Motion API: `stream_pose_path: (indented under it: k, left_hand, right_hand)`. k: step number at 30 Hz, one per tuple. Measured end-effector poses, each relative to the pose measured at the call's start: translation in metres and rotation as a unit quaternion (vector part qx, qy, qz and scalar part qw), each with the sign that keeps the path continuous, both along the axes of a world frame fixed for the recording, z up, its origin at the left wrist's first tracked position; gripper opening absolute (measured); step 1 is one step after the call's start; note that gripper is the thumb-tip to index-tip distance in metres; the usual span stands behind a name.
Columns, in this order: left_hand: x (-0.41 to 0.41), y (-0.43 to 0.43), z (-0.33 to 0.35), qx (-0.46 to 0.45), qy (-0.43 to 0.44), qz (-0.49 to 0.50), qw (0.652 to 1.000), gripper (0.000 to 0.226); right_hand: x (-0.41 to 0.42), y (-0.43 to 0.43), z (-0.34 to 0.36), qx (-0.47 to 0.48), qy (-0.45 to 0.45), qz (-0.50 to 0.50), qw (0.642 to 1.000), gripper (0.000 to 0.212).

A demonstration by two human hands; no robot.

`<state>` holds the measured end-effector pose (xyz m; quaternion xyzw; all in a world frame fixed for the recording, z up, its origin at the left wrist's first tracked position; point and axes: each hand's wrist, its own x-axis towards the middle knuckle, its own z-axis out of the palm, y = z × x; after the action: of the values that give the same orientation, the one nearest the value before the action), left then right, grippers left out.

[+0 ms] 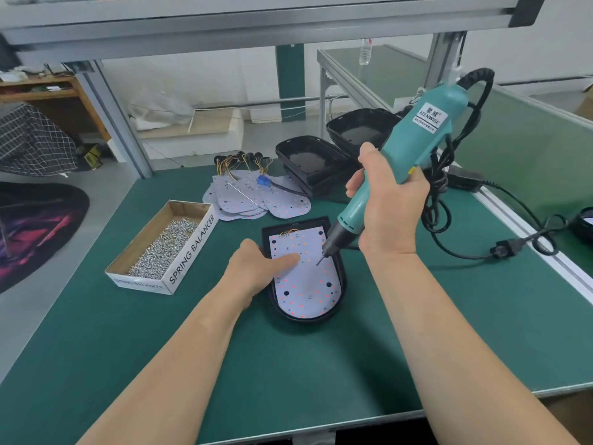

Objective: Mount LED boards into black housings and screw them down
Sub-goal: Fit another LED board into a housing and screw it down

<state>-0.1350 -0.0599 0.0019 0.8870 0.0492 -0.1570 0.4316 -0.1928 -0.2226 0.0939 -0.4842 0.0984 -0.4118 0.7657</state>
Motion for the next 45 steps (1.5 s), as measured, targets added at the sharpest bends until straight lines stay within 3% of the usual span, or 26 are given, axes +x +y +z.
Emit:
stream_pose_path:
  k: [1,3,5,6,8,11,19,25,32,37,41,45]
  left_hand:
    - [-0.001,0.002,0.001,0.018,-0.022,0.018,0.999,0.071]
    - [-0.002,0.005,0.009,0.003,-0.068,0.061,0.996,0.05]
    - [-0.003,0.01,0.021,-0.131,-0.043,0.088,0.987,0.014]
    - [-0.005,0.012,0.029,-0.235,0.005,0.091,0.968,0.007]
    - [-0.014,0.015,0.039,-0.415,0.092,0.066,0.903,0.019]
    - [-0.025,0.014,0.042,-0.497,0.146,0.016,0.855,0.016]
    - [-0.033,0.001,0.044,-0.495,0.182,0.015,0.849,0.02]
    - [-0.033,0.003,0.042,-0.558,0.214,0.044,0.8,0.017]
    - [-0.032,0.005,0.042,-0.571,0.225,0.031,0.789,0.023]
    - [-0.033,0.003,0.041,-0.552,0.196,0.025,0.81,0.029]
    - [-0.035,0.003,0.041,-0.535,0.17,0.005,0.828,0.011]
    - [-0.034,0.002,0.042,-0.538,0.147,0.0,0.83,0.009]
  right_hand:
    - [0.0,0.001,-0.001,0.008,0.001,-0.002,1.0,0.019]
    - [0.002,0.002,-0.001,0.022,0.004,-0.011,1.0,0.02]
    - [0.003,0.002,0.001,0.032,0.006,-0.024,0.999,0.021]
    - [0.004,0.002,0.004,0.037,0.005,-0.029,0.999,0.021]
    - [0.005,0.001,0.009,0.045,0.0,-0.039,0.998,0.02]
    - [0.009,0.0,0.017,0.066,-0.013,-0.044,0.997,0.019]
    - [0.015,0.004,0.023,0.085,-0.018,-0.032,0.996,0.02]
    - [0.016,0.007,0.024,0.087,-0.027,-0.029,0.995,0.018]
    - [0.016,0.009,0.025,0.086,-0.023,-0.028,0.996,0.018]
    - [0.016,0.009,0.025,0.087,-0.025,-0.028,0.995,0.018]
    - [0.015,0.009,0.026,0.082,-0.027,-0.025,0.996,0.018]
    - [0.014,0.01,0.026,0.076,-0.025,-0.022,0.997,0.017]
